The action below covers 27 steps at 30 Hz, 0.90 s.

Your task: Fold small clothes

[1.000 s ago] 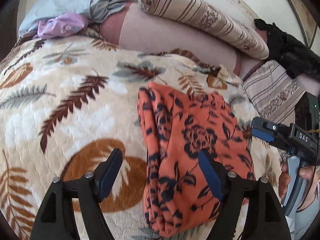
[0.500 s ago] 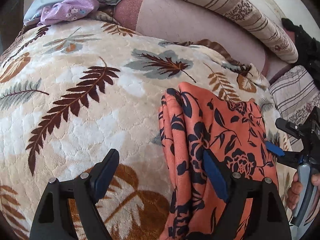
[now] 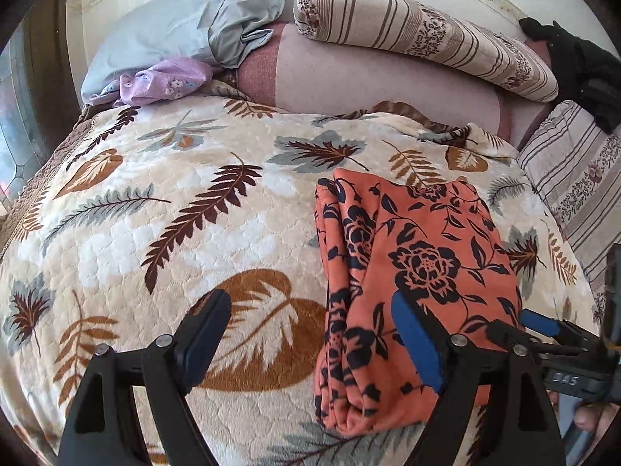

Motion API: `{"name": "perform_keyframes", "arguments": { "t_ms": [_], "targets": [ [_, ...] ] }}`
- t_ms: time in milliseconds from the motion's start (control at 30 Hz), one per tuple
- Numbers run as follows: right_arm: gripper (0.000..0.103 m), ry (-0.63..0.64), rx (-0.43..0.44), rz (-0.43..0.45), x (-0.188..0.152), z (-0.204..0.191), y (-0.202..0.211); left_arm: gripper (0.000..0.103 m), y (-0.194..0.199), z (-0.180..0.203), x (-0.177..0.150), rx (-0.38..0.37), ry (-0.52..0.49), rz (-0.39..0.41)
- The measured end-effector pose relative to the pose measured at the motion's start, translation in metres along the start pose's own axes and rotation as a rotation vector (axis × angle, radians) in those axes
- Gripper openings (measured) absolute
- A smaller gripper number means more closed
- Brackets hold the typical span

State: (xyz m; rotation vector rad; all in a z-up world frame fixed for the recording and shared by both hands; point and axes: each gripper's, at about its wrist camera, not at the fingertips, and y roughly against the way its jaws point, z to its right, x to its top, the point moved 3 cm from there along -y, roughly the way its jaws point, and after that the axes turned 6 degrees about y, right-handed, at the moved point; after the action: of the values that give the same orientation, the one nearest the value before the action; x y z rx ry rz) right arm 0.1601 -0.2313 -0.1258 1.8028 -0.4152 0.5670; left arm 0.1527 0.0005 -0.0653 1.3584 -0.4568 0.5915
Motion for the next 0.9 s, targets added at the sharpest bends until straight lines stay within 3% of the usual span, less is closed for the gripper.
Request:
{"name": "perform_keyframes", "arguments": {
  "t_ms": [67, 133, 233, 300, 367, 467, 600, 900],
  "targets": [
    [0.093, -0.029, -0.019, -0.002, 0.000, -0.004, 0.015, 0.085, 0.018, 0.004, -0.007, -0.008, -0.013, 0.007],
    [0.093, -0.059, 0.045, 0.071, 0.000, -0.012, 0.046, 0.085, 0.036, 0.007, -0.013, -0.001, -0.028, 0.033],
    [0.093, 0.002, -0.026, 0.194, -0.008, -0.029, 0.097, 0.085, 0.061, 0.010, -0.024, 0.005, -0.022, 0.057],
    [0.103, 0.030, -0.069, 0.244, -0.022, -0.037, 0.120, 0.085, 0.076, 0.012, -0.031, 0.002, -0.009, 0.076],
    [0.103, 0.052, -0.101, 0.225, -0.041, -0.042, 0.130, 0.086, 0.089, 0.015, -0.038, 0.004, -0.004, 0.106],
    [0.103, 0.052, -0.150, 0.127, -0.076, -0.040, 0.126, 0.087, 0.104, 0.018, -0.051, 0.019, -0.009, 0.156],
    [0.103, 0.026, -0.186, 0.130, -0.109, -0.032, 0.132, 0.088, 0.102, 0.022, -0.067, 0.042, -0.025, 0.105],
    [0.103, 0.097, -0.327, 0.159, -0.094, -0.030, 0.152, 0.088, 0.115, 0.049, -0.075, 0.010, -0.054, 0.110]
  ]
}}
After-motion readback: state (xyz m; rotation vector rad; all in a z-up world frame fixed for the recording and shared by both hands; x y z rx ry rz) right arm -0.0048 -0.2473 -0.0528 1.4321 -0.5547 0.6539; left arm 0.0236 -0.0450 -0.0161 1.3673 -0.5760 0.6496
